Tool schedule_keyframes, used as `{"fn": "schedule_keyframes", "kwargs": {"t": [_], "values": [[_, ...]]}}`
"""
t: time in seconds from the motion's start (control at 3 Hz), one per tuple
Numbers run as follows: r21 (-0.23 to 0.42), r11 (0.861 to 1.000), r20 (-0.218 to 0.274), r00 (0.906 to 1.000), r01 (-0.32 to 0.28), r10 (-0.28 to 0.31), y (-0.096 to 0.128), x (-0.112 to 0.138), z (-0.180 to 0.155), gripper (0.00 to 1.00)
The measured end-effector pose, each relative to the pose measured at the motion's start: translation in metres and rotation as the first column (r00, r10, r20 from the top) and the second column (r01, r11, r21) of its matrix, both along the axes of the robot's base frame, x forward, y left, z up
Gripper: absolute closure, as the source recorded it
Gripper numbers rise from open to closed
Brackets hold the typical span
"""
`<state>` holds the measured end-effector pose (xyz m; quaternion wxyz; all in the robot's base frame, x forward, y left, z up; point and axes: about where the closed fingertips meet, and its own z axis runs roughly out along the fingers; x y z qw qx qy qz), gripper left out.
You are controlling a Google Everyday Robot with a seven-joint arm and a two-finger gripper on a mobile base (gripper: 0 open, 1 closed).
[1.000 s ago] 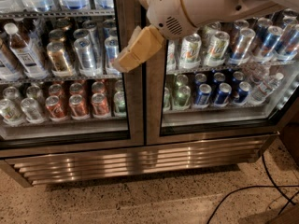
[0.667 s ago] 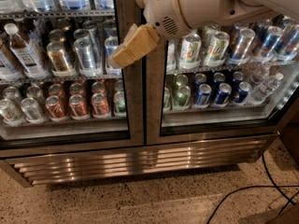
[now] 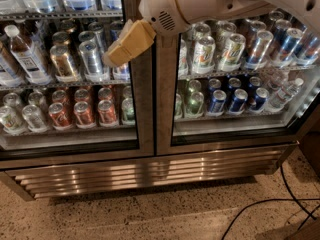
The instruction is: Open left fridge door
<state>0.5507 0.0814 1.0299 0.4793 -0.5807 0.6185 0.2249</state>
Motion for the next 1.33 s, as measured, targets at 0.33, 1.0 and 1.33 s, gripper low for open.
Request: {"fn": "schedule_keyframes", "kwargs": {"t": [0.33,1.0,1.33], "values": [[-0.02,1.0,-0.012,0.9999,-0.012,0.012,-0.003,0.003,-0.003,0.0],[-0.033,0.999,-0.041,0.9987,-0.032,0.03,-0.005,0.004,-0.012,0.0],[-0.029,0.999,-0.05,0.9978,-0.046,0.044,-0.004,0.003,-0.014,0.0]]}}
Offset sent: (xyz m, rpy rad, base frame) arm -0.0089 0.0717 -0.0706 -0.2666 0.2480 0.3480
